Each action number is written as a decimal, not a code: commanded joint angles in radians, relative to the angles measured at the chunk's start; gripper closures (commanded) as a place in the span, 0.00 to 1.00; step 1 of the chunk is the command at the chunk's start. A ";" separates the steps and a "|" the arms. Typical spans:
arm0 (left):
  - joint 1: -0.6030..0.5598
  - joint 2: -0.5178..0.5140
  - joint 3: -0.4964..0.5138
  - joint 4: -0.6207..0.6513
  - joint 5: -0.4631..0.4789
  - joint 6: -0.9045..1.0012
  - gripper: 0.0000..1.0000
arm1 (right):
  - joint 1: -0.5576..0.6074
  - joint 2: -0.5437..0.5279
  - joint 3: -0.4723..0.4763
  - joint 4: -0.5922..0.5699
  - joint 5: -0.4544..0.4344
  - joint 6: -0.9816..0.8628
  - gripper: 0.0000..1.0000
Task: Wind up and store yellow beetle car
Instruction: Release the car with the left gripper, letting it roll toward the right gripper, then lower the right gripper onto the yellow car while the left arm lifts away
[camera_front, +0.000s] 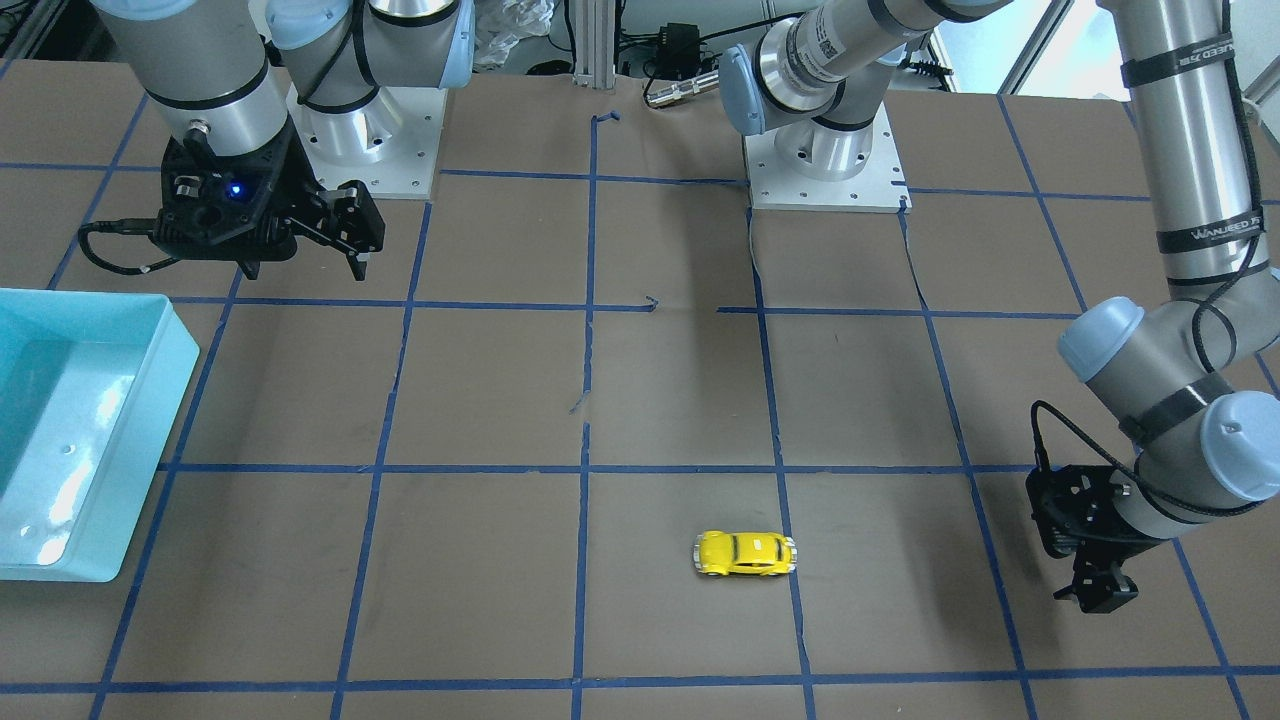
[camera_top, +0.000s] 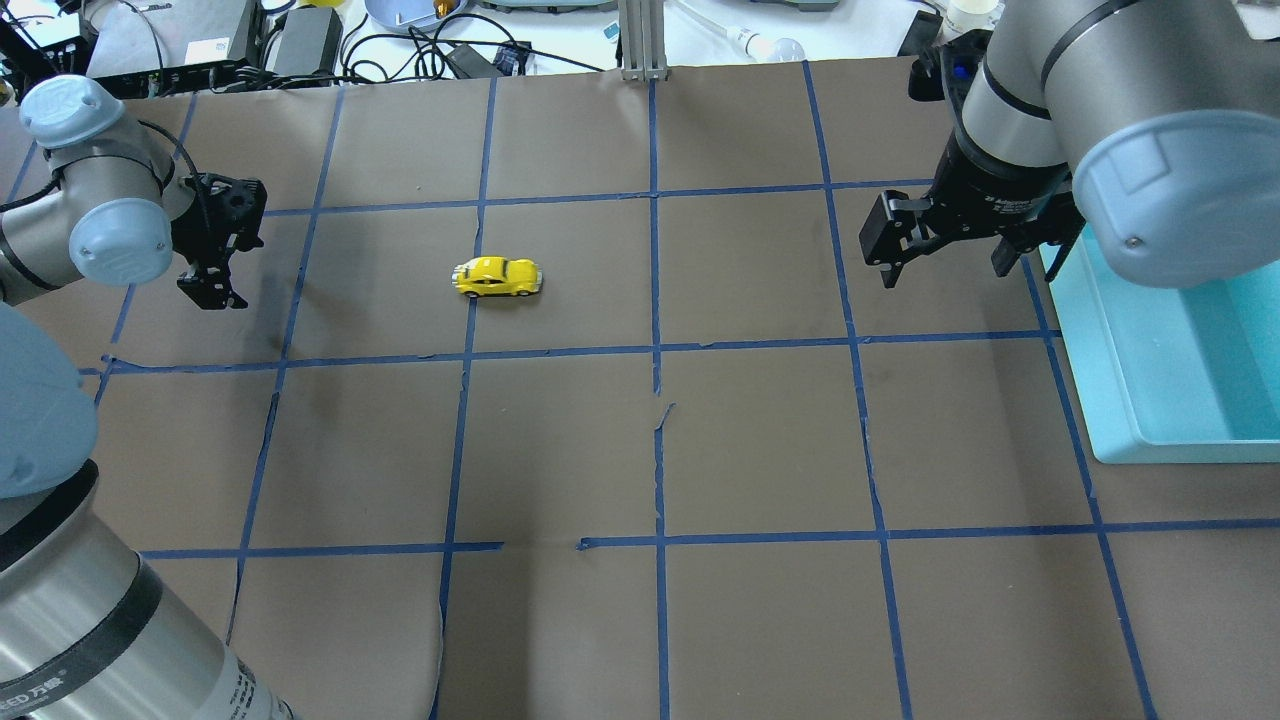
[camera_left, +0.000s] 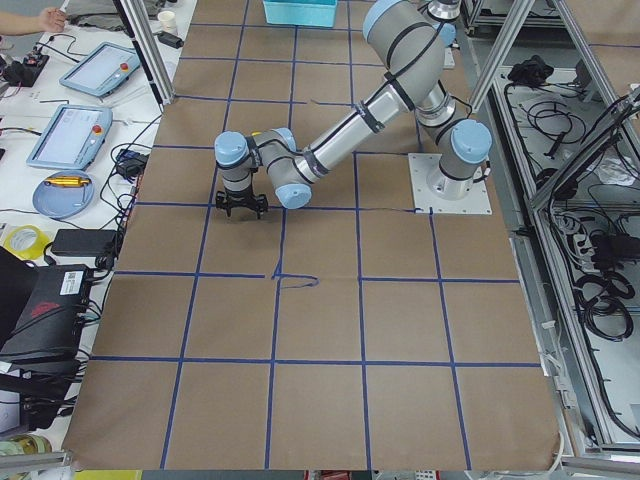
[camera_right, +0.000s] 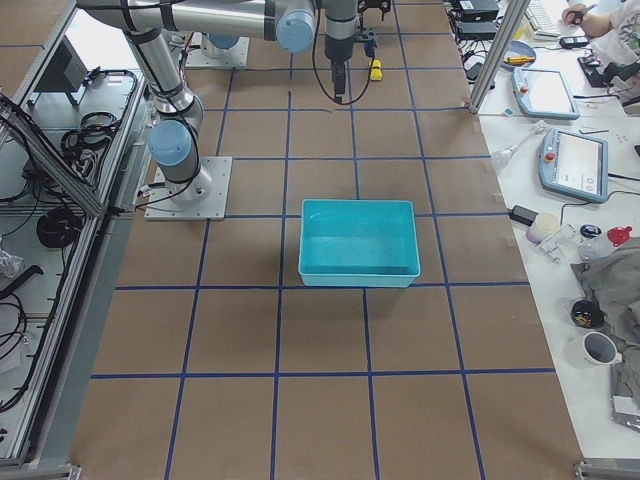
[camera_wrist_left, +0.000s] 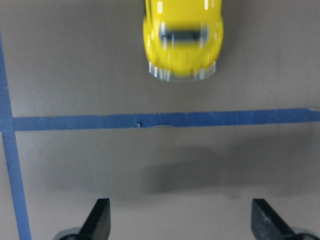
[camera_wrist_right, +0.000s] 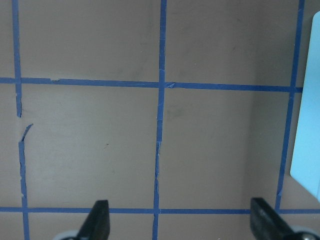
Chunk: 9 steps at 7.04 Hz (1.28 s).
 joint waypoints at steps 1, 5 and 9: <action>0.000 0.002 -0.001 0.000 0.000 -0.005 0.00 | 0.000 0.002 0.000 0.001 0.000 0.000 0.00; -0.098 0.161 -0.011 -0.159 0.000 -0.423 0.00 | 0.000 0.002 0.000 0.000 -0.014 0.000 0.00; -0.268 0.461 -0.017 -0.466 0.002 -1.110 0.00 | 0.006 0.008 -0.006 -0.009 -0.008 -0.001 0.00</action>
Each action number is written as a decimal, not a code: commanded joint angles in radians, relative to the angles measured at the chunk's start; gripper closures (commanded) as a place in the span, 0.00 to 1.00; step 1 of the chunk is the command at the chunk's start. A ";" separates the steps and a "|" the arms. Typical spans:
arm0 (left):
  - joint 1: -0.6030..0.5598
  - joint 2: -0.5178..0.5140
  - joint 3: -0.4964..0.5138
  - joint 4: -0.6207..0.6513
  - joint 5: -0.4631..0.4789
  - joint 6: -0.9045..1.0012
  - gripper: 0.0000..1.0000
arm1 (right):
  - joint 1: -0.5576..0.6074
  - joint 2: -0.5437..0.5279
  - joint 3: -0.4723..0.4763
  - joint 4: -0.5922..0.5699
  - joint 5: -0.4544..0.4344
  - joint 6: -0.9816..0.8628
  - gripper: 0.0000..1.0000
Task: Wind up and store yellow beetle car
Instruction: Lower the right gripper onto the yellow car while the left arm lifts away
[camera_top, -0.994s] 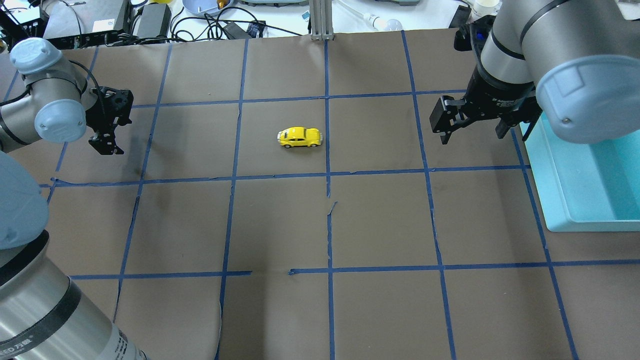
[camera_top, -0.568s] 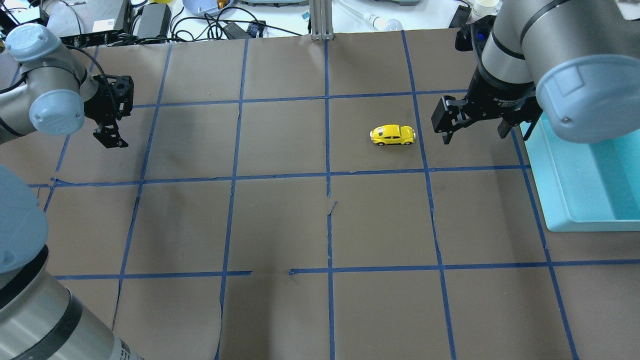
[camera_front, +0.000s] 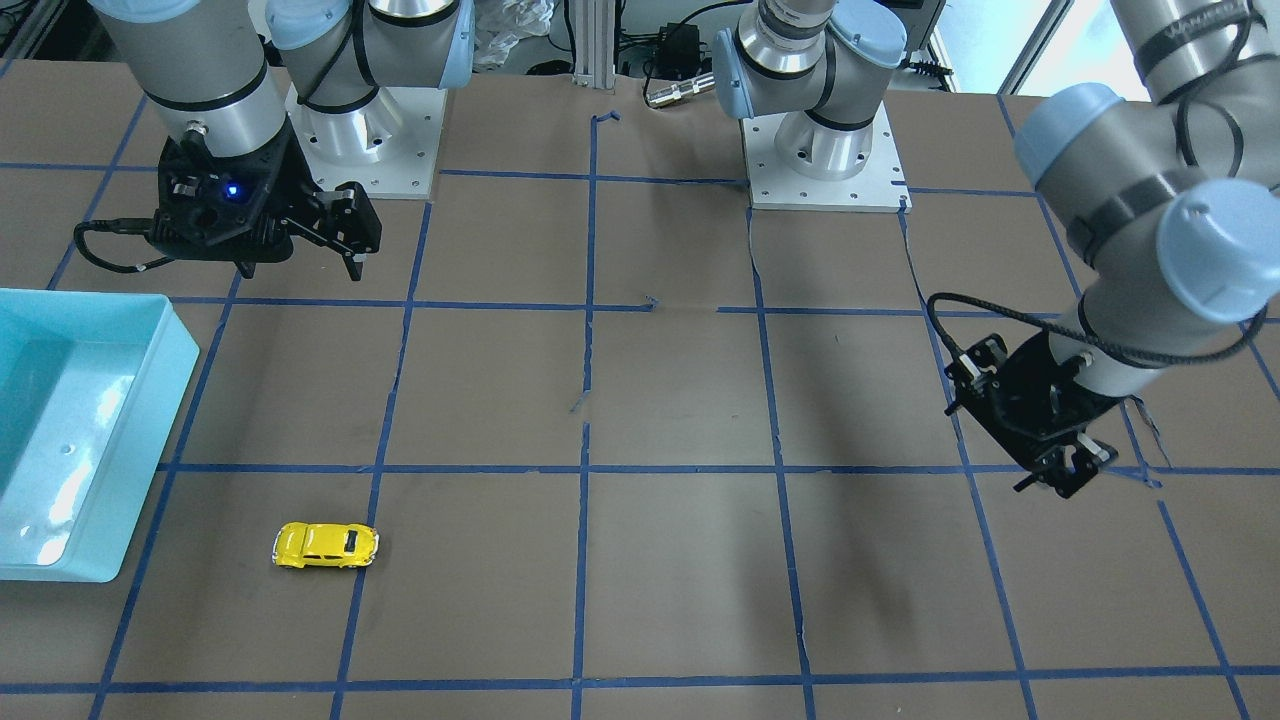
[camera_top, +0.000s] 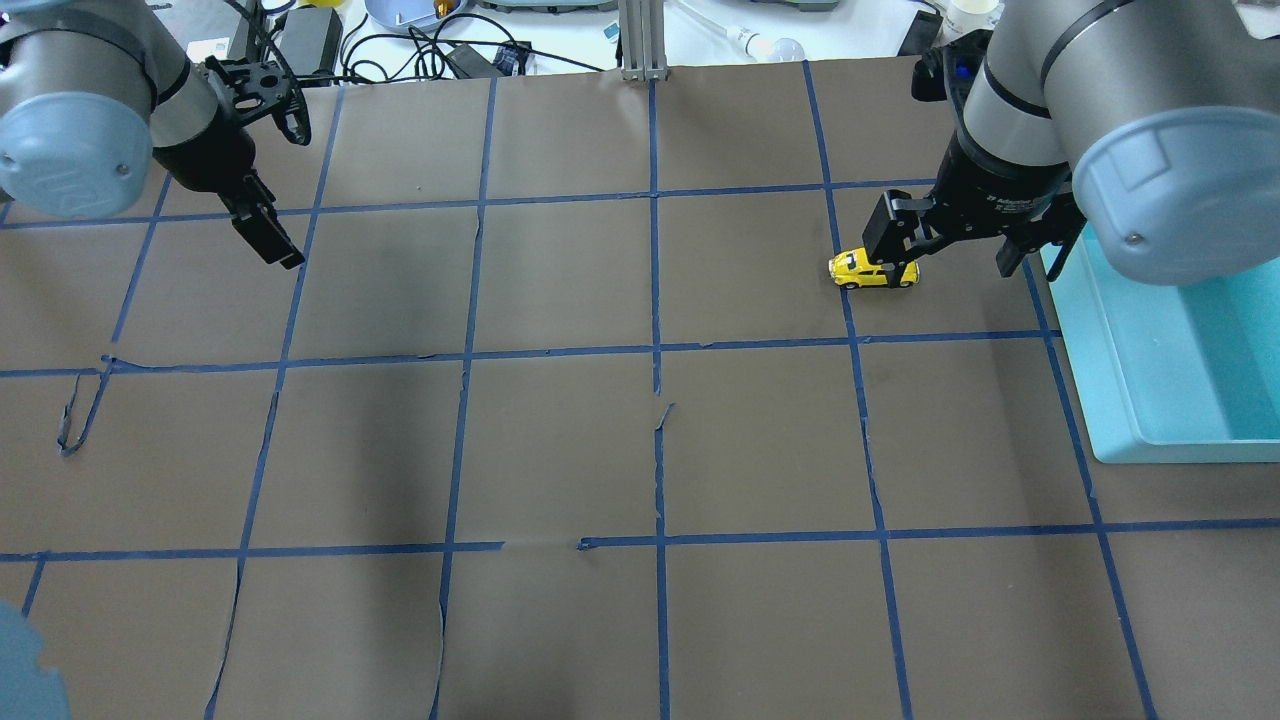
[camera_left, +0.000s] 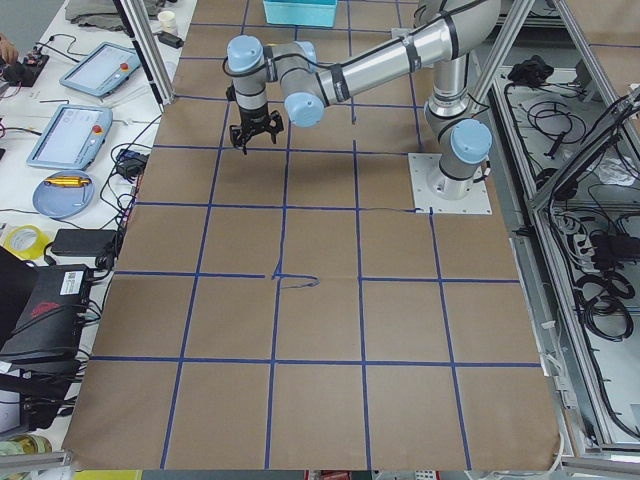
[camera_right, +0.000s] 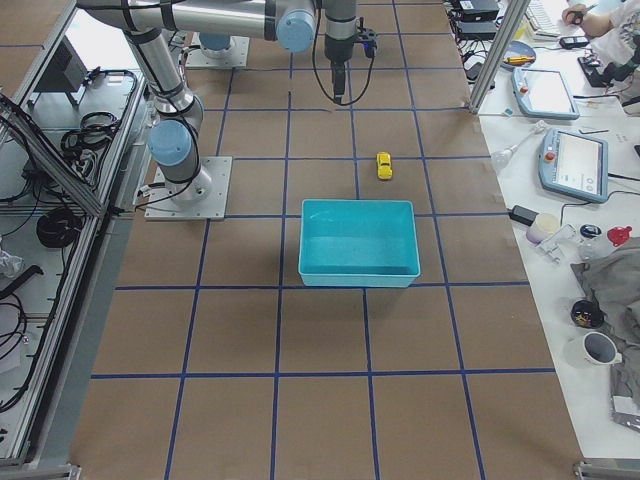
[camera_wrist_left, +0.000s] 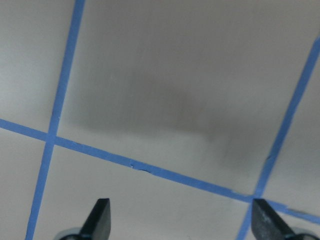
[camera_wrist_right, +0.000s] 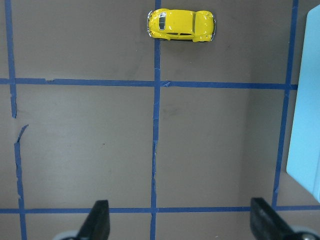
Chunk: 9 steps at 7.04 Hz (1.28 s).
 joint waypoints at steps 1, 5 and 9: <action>-0.058 0.151 -0.003 -0.111 0.000 -0.436 0.00 | 0.009 0.043 -0.001 -0.015 0.018 -0.004 0.00; -0.177 0.264 -0.003 -0.251 -0.026 -0.995 0.00 | 0.007 0.202 0.012 -0.324 0.018 -0.634 0.00; -0.242 0.244 0.023 -0.238 -0.021 -1.142 0.00 | -0.002 0.336 0.006 -0.423 0.023 -1.078 0.00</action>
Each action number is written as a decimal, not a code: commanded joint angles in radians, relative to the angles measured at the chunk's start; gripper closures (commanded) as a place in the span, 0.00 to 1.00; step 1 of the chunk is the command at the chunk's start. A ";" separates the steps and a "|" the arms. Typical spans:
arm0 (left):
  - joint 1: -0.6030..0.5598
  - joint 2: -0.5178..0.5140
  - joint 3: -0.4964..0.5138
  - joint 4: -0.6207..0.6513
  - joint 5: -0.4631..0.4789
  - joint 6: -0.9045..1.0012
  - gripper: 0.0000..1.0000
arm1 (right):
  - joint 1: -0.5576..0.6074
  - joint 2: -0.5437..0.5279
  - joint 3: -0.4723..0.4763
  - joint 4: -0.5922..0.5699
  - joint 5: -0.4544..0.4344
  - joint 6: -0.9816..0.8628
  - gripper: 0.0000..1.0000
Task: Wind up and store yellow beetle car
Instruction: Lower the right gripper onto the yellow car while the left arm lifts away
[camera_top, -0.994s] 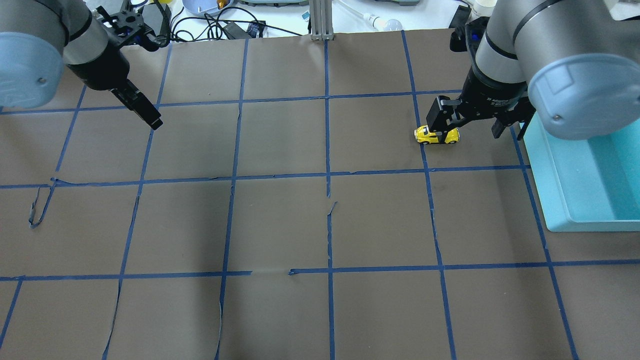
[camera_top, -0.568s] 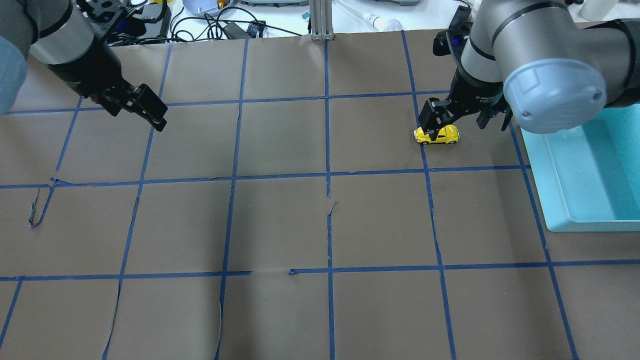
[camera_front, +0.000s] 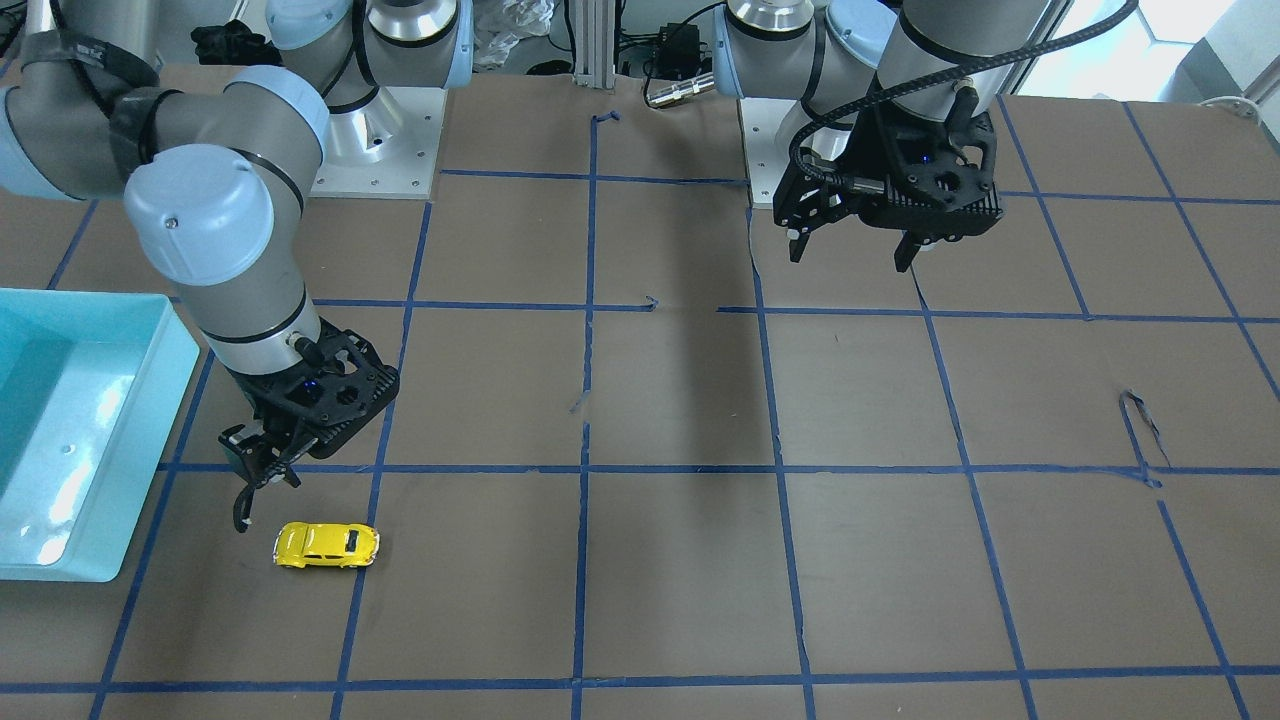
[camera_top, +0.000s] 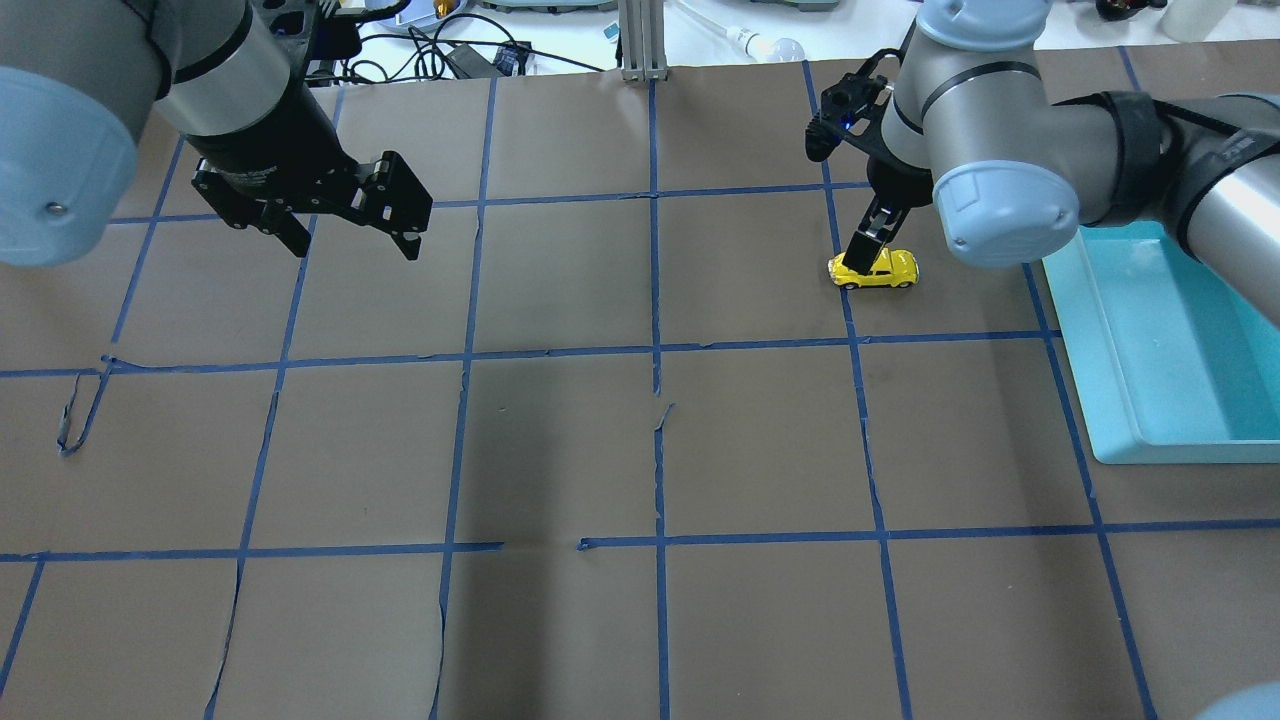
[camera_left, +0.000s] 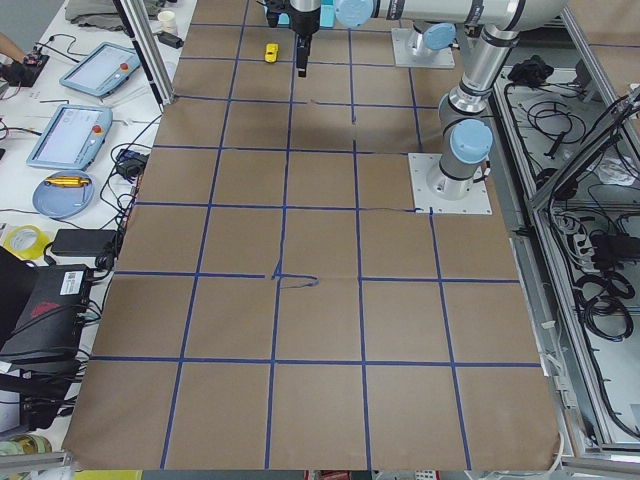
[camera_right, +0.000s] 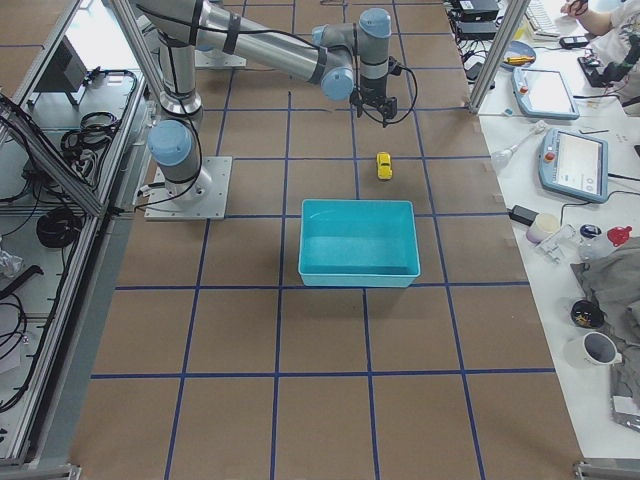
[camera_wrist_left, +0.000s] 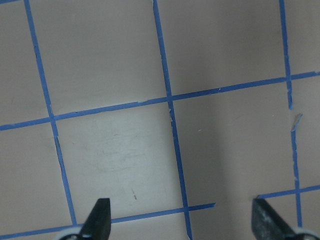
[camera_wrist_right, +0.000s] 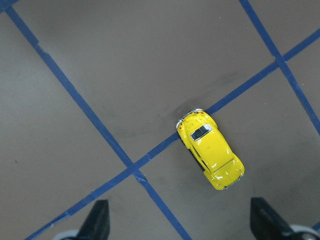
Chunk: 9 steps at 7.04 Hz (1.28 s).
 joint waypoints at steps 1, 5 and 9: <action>0.010 0.001 0.009 0.003 -0.006 -0.010 0.00 | -0.008 0.053 -0.001 -0.065 0.006 -0.126 0.00; 0.017 0.006 0.008 0.008 -0.011 -0.002 0.00 | -0.078 0.159 -0.022 -0.144 0.020 -0.253 0.00; 0.017 0.018 0.008 0.008 -0.012 -0.005 0.00 | -0.078 0.243 -0.070 -0.172 0.037 -0.312 0.00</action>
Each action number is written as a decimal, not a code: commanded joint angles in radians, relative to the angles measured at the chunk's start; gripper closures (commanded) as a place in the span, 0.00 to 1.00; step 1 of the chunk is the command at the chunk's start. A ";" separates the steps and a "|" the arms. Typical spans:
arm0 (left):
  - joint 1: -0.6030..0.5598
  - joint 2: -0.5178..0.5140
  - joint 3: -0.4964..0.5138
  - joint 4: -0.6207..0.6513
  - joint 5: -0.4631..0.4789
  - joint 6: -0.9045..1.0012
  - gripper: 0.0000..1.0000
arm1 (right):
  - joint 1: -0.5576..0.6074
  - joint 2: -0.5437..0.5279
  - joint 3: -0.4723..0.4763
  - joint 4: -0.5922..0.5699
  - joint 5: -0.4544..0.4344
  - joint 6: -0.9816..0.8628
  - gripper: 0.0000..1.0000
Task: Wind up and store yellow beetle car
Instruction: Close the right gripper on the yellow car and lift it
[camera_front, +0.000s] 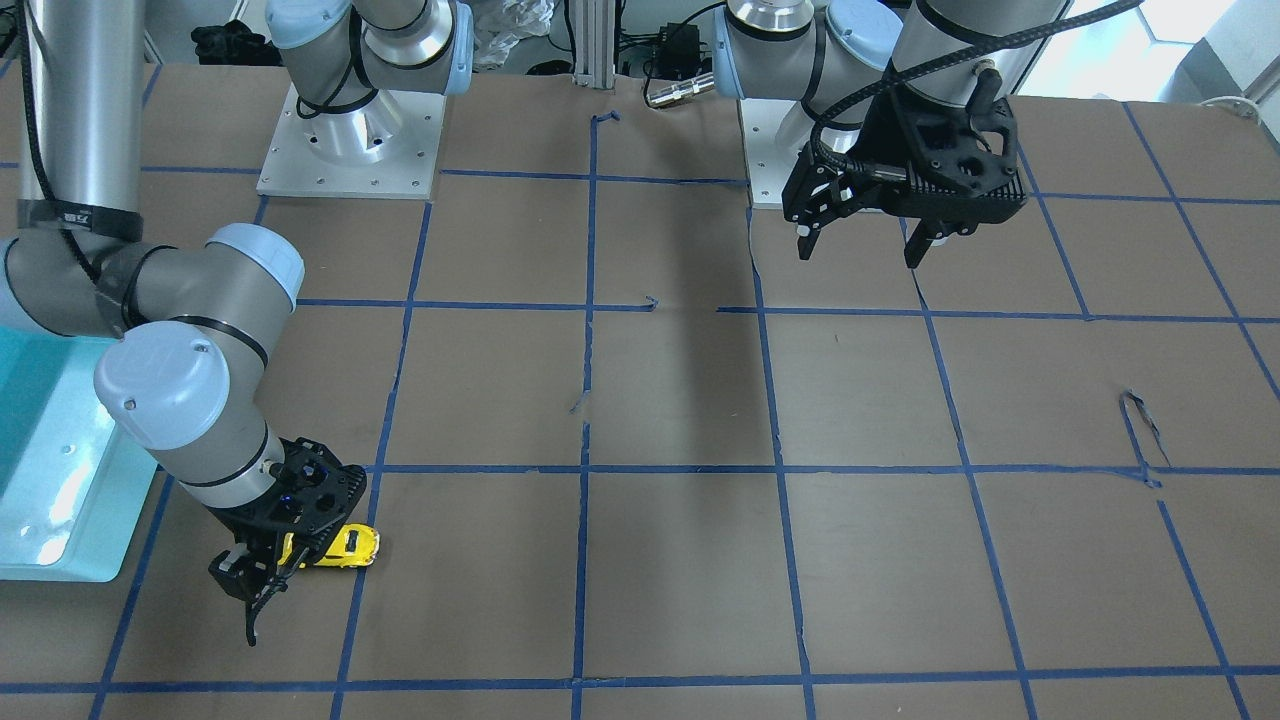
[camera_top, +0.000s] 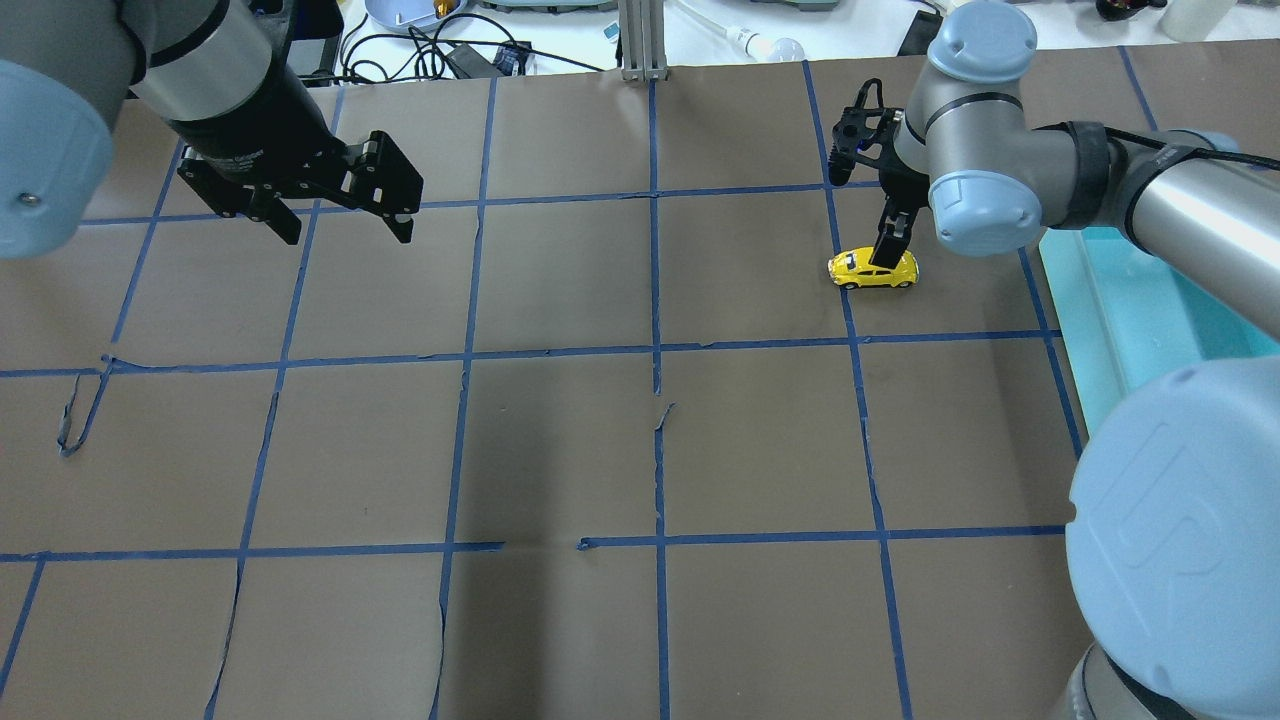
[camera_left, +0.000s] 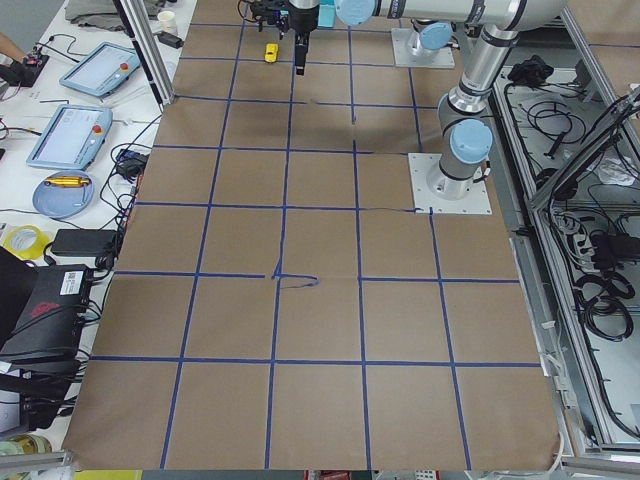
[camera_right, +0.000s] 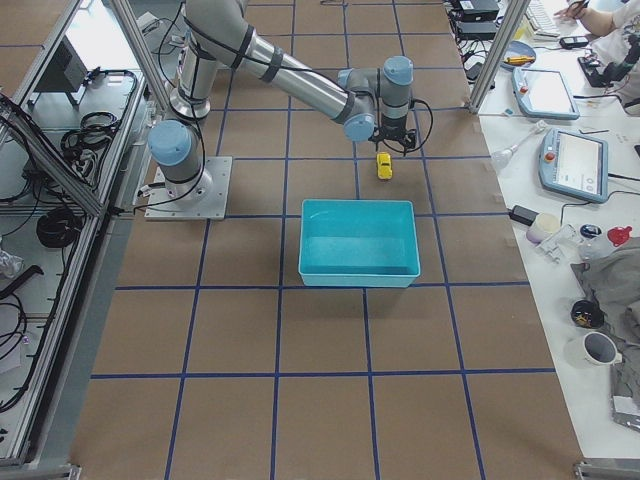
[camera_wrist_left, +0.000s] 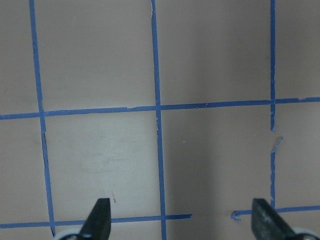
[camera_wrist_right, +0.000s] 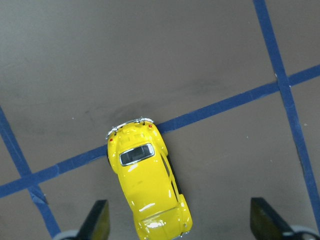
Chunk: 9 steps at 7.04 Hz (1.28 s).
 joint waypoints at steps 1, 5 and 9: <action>-0.001 0.007 0.000 0.000 0.001 -0.001 0.00 | 0.000 0.029 0.000 0.000 0.006 -0.012 0.00; 0.001 0.010 0.000 0.000 0.008 -0.001 0.00 | 0.000 0.035 0.006 0.026 0.056 -0.012 0.00; 0.007 0.021 0.000 0.000 0.007 0.002 0.00 | 0.000 0.055 0.025 0.026 0.053 -0.013 0.00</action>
